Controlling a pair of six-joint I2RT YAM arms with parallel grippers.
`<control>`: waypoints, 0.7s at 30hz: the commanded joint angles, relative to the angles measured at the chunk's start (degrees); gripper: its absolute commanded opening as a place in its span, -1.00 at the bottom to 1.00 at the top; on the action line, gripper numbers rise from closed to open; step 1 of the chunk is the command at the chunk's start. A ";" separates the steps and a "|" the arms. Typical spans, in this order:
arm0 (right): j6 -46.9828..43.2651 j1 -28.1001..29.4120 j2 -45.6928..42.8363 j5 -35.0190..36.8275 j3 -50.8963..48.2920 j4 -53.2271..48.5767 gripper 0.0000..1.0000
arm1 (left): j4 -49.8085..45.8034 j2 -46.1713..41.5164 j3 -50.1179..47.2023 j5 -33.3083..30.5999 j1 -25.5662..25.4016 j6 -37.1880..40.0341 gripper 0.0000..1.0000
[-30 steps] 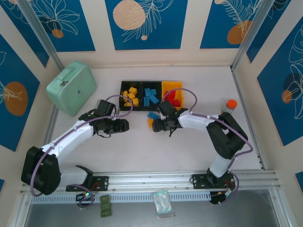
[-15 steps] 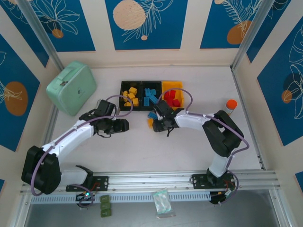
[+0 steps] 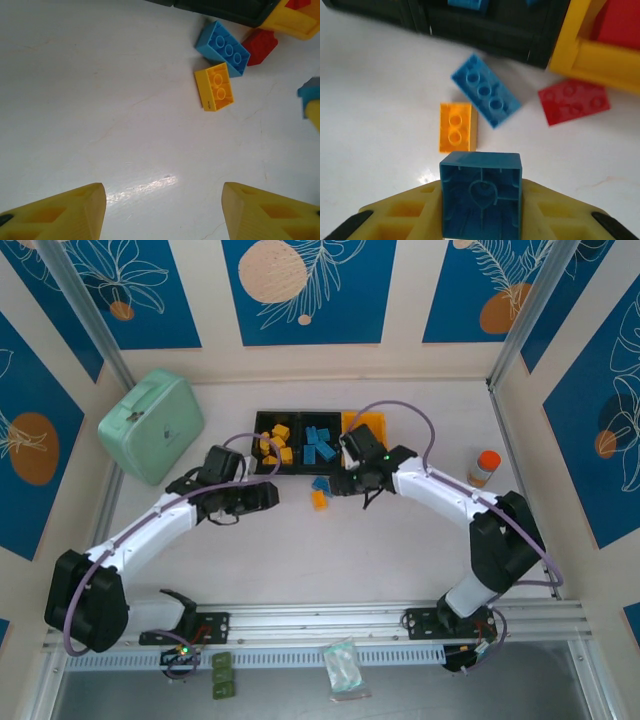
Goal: Sort the legos into containers by color
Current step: Place the lego in the container.
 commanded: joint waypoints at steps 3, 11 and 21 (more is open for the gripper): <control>1.12 -3.41 8.12 -2.89 12.58 -6.27 -0.28 | 0.51 1.42 5.77 0.77 -0.23 0.00 0.25; 2.57 -7.57 23.14 -2.18 30.65 -12.61 -0.28 | -0.51 5.58 10.88 0.64 -0.12 0.50 0.25; 1.40 -8.77 36.57 -0.34 50.18 -19.31 -0.26 | -0.96 7.44 11.57 0.21 -0.04 0.99 0.25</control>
